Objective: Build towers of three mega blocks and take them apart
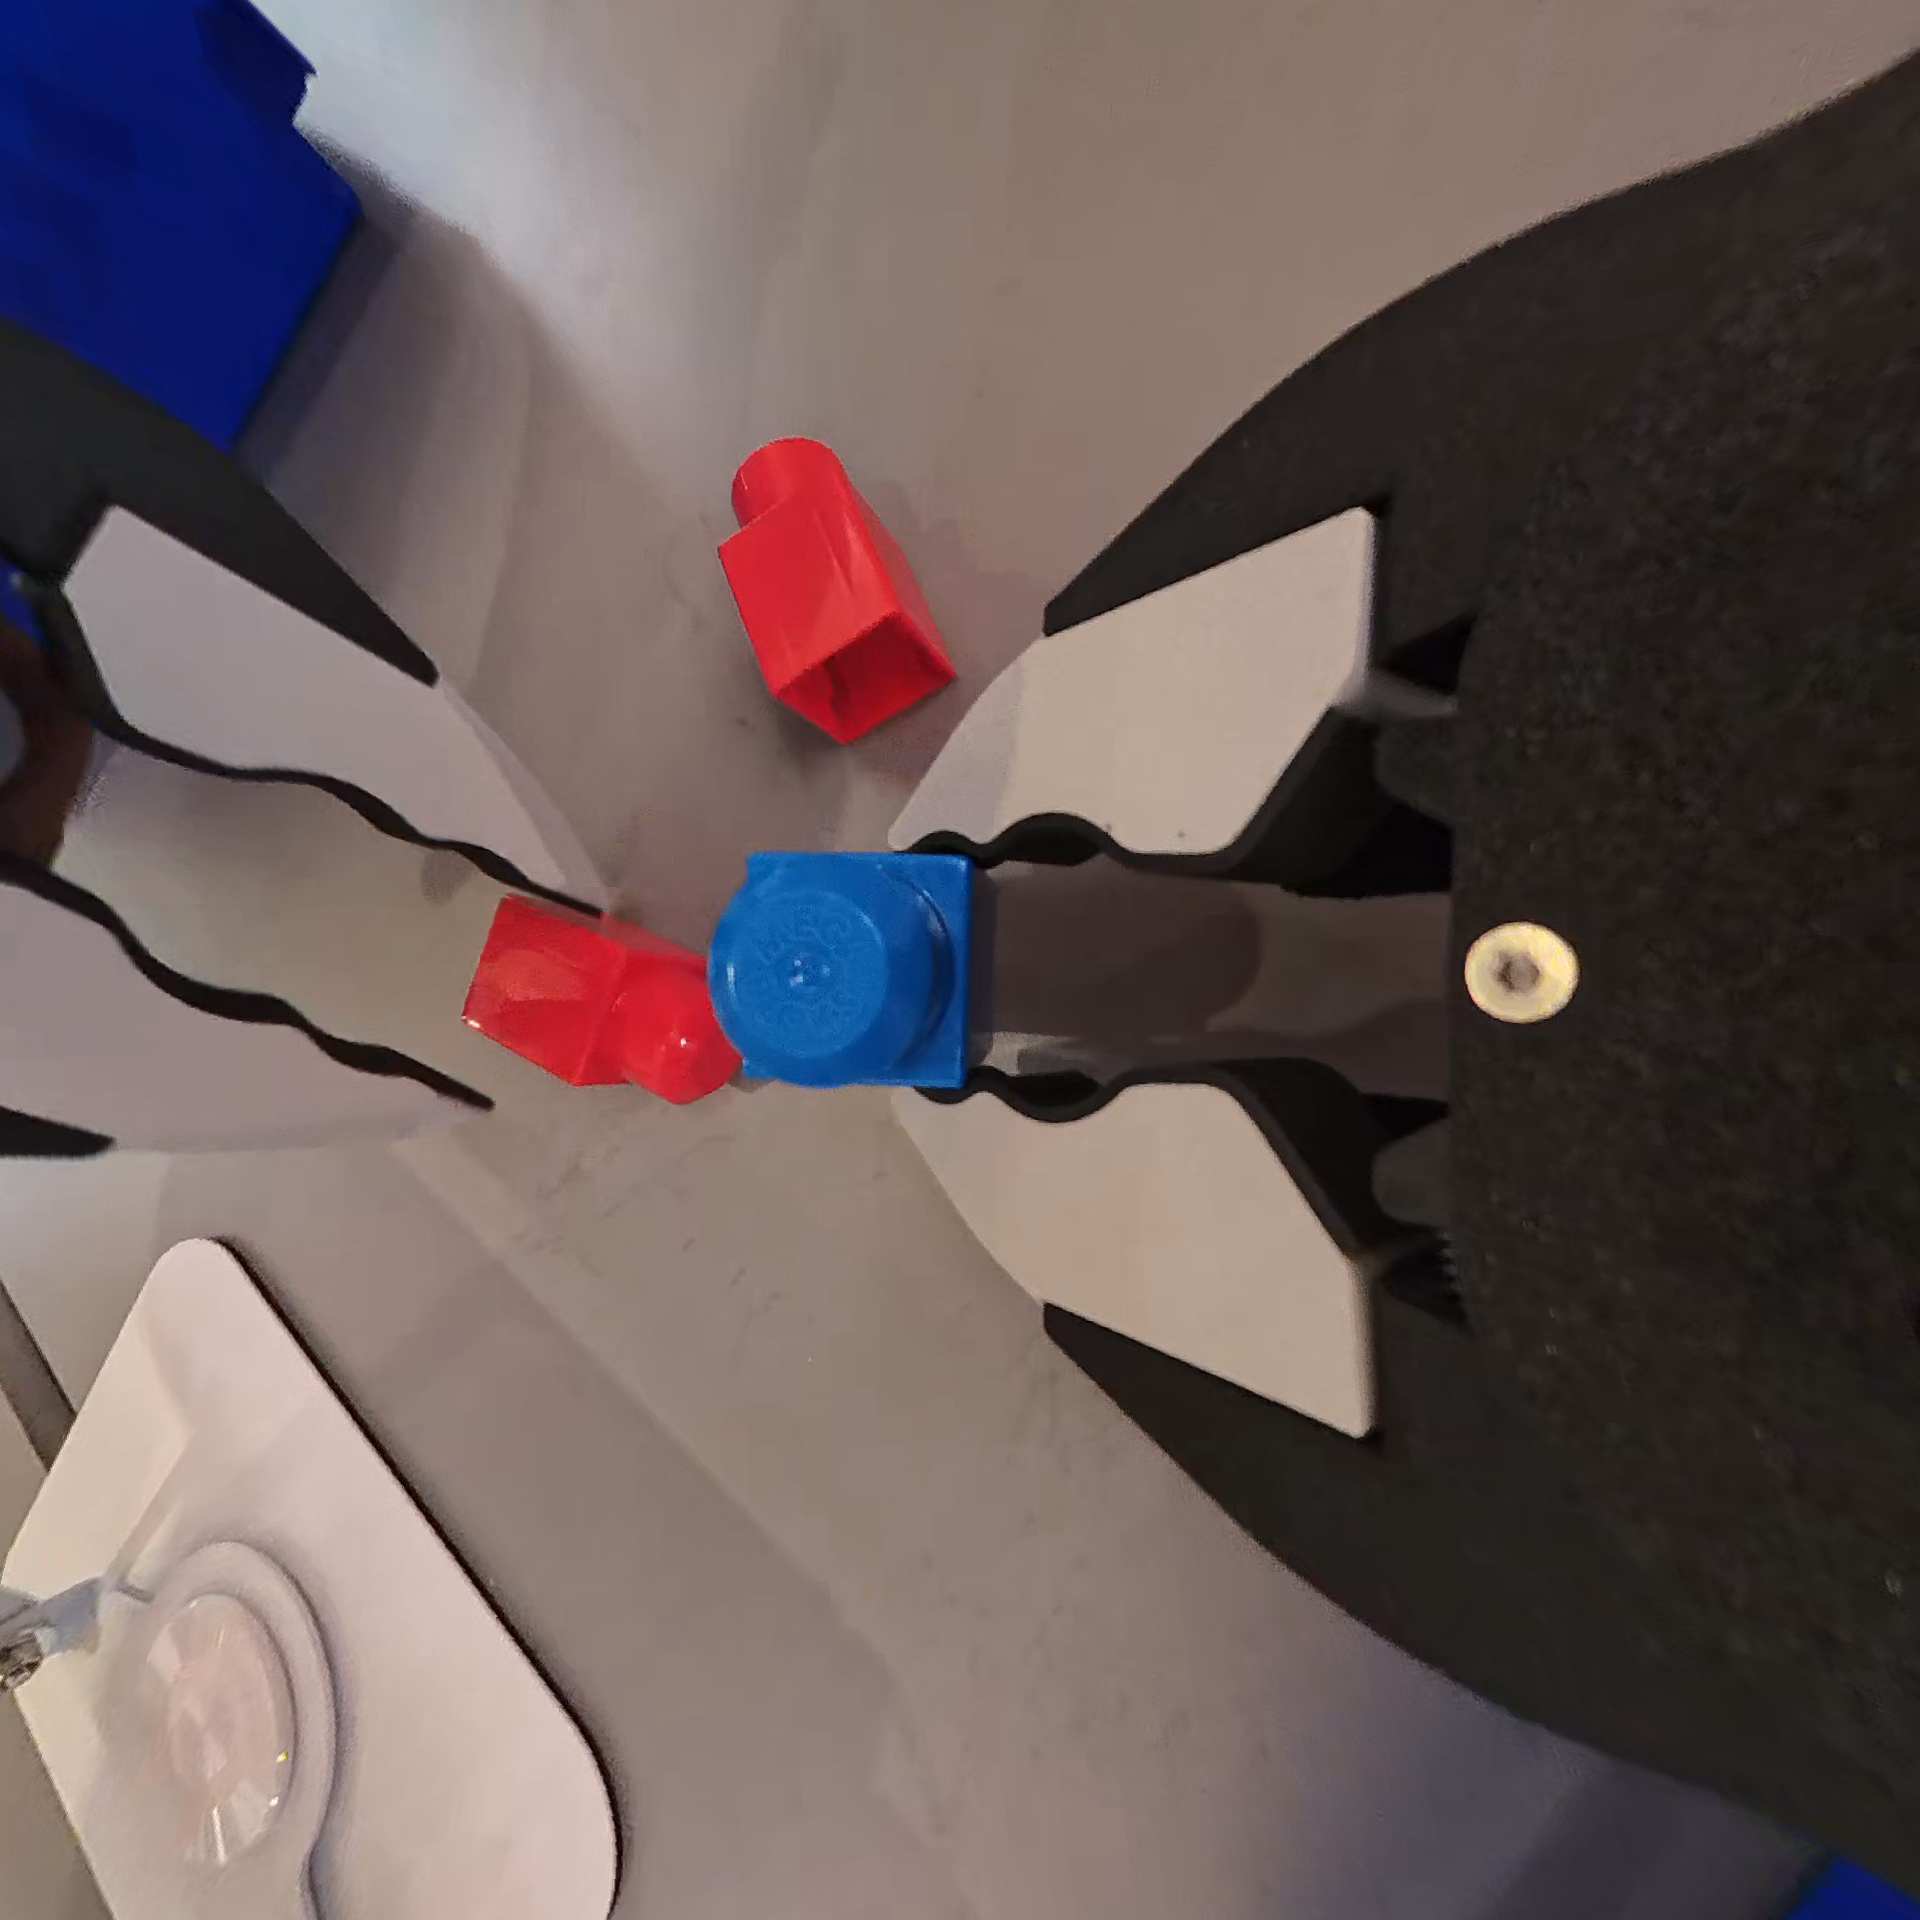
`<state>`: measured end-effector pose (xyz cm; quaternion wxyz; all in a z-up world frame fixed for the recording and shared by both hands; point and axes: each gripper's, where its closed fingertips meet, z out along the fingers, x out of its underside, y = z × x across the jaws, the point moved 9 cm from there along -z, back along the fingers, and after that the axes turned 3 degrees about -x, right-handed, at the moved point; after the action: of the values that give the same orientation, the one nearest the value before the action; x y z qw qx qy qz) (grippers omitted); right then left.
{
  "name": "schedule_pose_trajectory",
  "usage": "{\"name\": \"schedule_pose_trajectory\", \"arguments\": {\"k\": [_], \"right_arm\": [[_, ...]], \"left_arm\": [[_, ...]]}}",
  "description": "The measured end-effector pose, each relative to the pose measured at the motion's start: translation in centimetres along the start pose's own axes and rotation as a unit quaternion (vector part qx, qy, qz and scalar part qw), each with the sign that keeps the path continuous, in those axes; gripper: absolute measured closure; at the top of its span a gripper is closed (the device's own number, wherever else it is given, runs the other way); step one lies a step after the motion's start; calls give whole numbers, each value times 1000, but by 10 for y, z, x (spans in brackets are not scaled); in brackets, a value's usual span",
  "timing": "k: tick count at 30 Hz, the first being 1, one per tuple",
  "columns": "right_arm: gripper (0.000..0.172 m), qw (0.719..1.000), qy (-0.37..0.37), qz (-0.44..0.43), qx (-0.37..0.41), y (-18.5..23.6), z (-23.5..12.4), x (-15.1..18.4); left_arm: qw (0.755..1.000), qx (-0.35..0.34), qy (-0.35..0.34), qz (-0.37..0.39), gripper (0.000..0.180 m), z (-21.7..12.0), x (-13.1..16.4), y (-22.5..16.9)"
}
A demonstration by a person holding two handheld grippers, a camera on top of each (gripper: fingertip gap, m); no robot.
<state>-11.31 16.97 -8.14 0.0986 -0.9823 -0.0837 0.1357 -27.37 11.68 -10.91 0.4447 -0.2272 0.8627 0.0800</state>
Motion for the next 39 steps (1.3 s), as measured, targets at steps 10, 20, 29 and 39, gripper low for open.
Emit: {"name": "schedule_pose_trajectory", "arguments": {"k": [10,20,29,39], "right_arm": [[136,987,-135,82,18,6,-33,-1],[136,807,-555,201,-16,96,-97,4],[136,795,-570,205,-49,104,-65,-3],[136,803,-560,203,-26,106,-53,2]], "left_arm": [[998,51,-24,-19,144,-4,-4,-3],[978,182,-54,89,144,-11,-30,-63],[977,177,-19,118,144,4,-32,-81],[979,170,-32,104,144,-4,-33,-75]]}}
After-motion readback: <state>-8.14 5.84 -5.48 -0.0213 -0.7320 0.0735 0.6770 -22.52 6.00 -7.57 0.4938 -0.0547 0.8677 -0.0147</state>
